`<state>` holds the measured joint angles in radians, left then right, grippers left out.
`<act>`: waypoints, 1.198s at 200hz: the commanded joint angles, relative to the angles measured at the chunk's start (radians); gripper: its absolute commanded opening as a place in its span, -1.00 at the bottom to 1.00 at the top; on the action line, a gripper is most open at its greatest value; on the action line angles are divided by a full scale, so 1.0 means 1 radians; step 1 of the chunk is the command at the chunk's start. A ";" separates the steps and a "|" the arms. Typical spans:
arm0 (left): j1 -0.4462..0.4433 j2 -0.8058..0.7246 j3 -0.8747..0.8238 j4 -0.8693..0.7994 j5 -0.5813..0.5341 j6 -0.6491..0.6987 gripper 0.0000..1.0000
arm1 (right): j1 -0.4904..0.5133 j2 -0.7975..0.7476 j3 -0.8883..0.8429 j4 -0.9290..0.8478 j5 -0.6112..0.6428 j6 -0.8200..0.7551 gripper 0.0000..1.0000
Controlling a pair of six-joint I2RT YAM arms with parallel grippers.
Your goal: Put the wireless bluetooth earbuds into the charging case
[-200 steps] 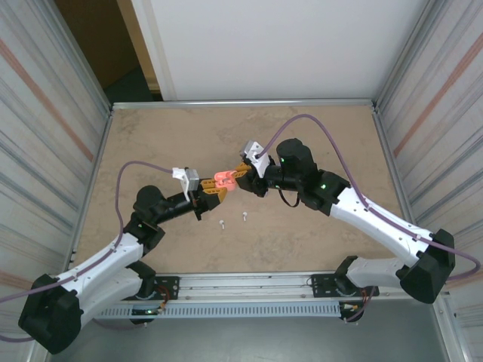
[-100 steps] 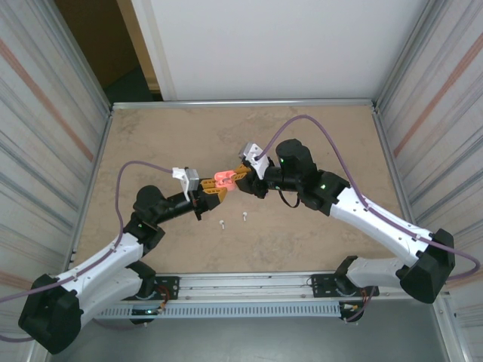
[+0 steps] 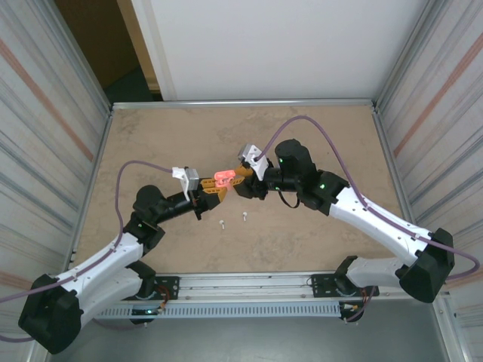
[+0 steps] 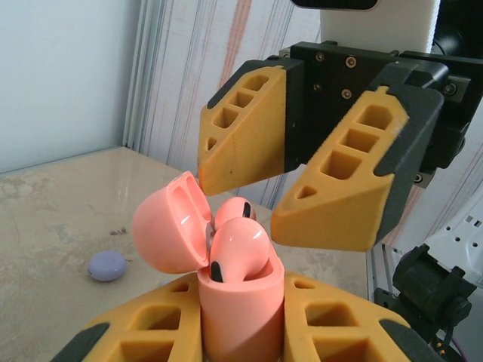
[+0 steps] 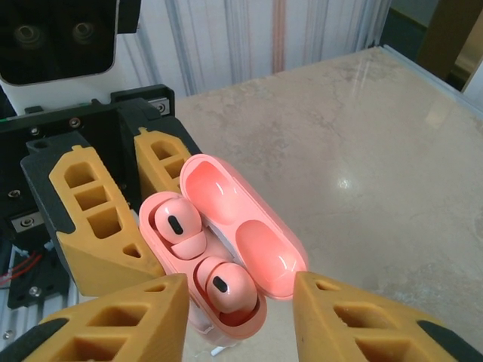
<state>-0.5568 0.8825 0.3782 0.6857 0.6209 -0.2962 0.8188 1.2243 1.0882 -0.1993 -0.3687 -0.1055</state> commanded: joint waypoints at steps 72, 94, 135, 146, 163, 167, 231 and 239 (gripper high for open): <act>-0.007 -0.007 0.035 0.038 0.004 0.009 -1.00 | -0.036 -0.098 0.008 0.031 0.047 0.134 0.61; -0.006 -0.007 0.036 0.040 0.005 0.008 -1.00 | -0.068 -0.130 -0.031 0.077 -0.011 0.181 0.73; -0.007 -0.003 0.039 0.051 -0.007 0.005 -1.00 | -0.118 -0.176 -0.098 0.154 -0.068 0.263 0.99; -0.007 0.002 0.045 0.054 -0.013 0.005 -1.00 | -0.140 -0.183 -0.109 0.168 -0.088 0.294 0.98; -0.007 0.018 0.065 0.051 -0.017 0.005 -1.00 | -0.191 -0.190 -0.118 0.177 -0.155 0.356 0.98; -0.006 0.025 0.068 0.053 -0.016 0.005 -1.00 | -0.208 -0.189 -0.119 0.178 -0.172 0.374 0.98; -0.002 0.102 0.172 0.068 -0.036 0.043 -1.00 | -0.411 -0.225 -0.195 0.271 -0.348 0.592 0.98; 0.003 0.115 0.197 0.071 -0.035 0.046 -1.00 | -0.431 -0.230 -0.201 0.285 -0.367 0.614 0.97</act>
<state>-0.5568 0.9764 0.4889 0.7082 0.5987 -0.2871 0.4389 1.0317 0.9047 0.0143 -0.6338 0.3889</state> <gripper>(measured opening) 0.222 0.989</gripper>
